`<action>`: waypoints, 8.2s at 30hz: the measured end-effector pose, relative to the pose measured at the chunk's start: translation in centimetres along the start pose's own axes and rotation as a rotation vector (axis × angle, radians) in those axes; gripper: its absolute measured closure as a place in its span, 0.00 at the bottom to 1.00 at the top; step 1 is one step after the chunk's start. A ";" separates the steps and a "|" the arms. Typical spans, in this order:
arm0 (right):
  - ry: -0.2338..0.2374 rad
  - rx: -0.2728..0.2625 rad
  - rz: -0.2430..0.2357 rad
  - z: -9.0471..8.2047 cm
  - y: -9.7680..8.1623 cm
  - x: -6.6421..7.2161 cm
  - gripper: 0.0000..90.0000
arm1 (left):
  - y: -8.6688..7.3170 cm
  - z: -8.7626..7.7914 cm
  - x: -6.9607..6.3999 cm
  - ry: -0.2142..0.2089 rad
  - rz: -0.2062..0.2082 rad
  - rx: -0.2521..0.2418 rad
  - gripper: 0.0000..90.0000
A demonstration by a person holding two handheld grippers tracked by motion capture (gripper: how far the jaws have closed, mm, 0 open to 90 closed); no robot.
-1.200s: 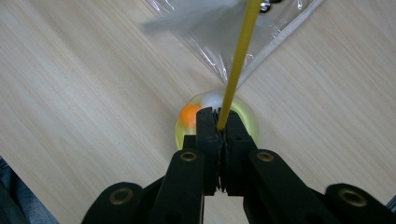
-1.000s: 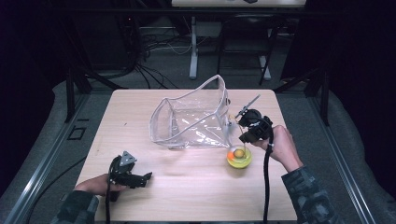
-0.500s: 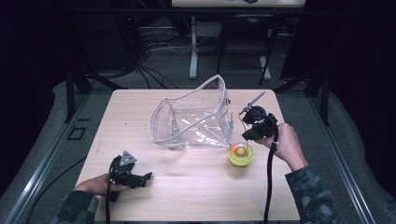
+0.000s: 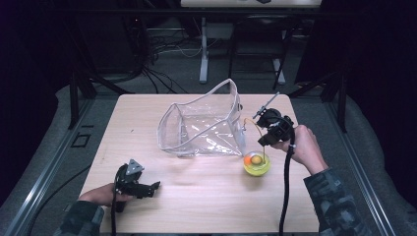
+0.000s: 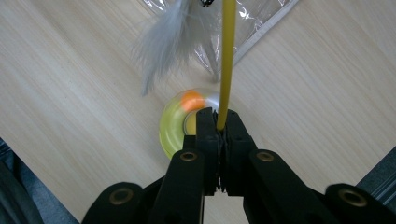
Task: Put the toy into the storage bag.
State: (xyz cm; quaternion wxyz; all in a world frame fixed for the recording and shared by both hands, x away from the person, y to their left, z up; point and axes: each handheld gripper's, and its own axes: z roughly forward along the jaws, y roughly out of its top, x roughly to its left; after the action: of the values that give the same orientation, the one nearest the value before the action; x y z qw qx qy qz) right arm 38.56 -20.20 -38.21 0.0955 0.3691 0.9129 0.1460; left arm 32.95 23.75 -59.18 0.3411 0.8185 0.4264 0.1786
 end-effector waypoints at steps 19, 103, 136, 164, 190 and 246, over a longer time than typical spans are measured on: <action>0.001 0.050 0.007 -1.6 1.2 -2.1 0.98 | 0.0 0.0 0.0 0.000 0.001 0.000 0.00; -0.084 -0.003 0.037 -8.5 6.5 -5.7 0.98 | 0.0 -0.1 0.0 -0.007 0.000 0.009 0.00; -0.129 -0.039 0.023 -12.4 9.6 -6.0 0.98 | 0.0 0.0 0.0 -0.005 -0.002 0.004 0.00; -0.156 -0.056 0.020 -15.0 12.0 -6.5 0.98 | 0.0 0.0 0.0 -0.005 -0.001 0.005 0.00; -0.179 -0.093 -0.049 -16.3 15.3 -4.3 0.98 | 0.0 0.0 0.0 -0.005 -0.001 0.005 0.00; -0.046 -0.132 -0.166 -10.3 20.4 1.3 0.98 | 0.0 0.0 0.0 -0.004 -0.001 0.004 0.00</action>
State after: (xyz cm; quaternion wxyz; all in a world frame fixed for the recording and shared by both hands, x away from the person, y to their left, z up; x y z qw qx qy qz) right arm 47.96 -7.32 -21.74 0.1523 0.2884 0.9263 0.1886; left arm 32.95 23.77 -59.14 0.3404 0.8194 0.4265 0.1757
